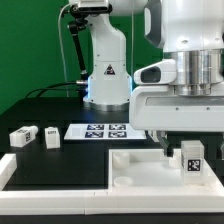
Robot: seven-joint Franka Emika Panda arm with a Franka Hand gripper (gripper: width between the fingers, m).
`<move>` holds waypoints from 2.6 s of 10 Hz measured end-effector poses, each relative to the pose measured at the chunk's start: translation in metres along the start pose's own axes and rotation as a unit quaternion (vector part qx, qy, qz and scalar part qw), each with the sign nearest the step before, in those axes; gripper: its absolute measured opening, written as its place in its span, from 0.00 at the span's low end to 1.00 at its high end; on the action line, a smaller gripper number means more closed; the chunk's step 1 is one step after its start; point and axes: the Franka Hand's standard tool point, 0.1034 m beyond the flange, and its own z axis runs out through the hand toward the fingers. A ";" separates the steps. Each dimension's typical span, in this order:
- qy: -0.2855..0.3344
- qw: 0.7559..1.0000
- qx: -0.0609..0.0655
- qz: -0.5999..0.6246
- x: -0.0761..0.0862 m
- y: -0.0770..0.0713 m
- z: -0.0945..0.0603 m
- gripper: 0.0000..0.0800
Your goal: Assemble square table
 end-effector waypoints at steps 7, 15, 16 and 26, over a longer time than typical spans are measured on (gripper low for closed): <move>-0.002 0.988 -0.001 0.156 -0.001 0.003 0.001 0.37; -0.042 0.793 0.017 0.607 -0.003 0.000 0.003 0.37; -0.042 0.792 0.017 0.608 -0.003 0.000 0.003 0.37; -0.032 0.997 0.016 0.074 -0.002 0.003 0.005 0.81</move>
Offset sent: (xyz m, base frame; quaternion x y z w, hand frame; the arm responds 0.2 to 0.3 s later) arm 0.0000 0.0000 0.0000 0.0000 0.0000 0.1296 0.9916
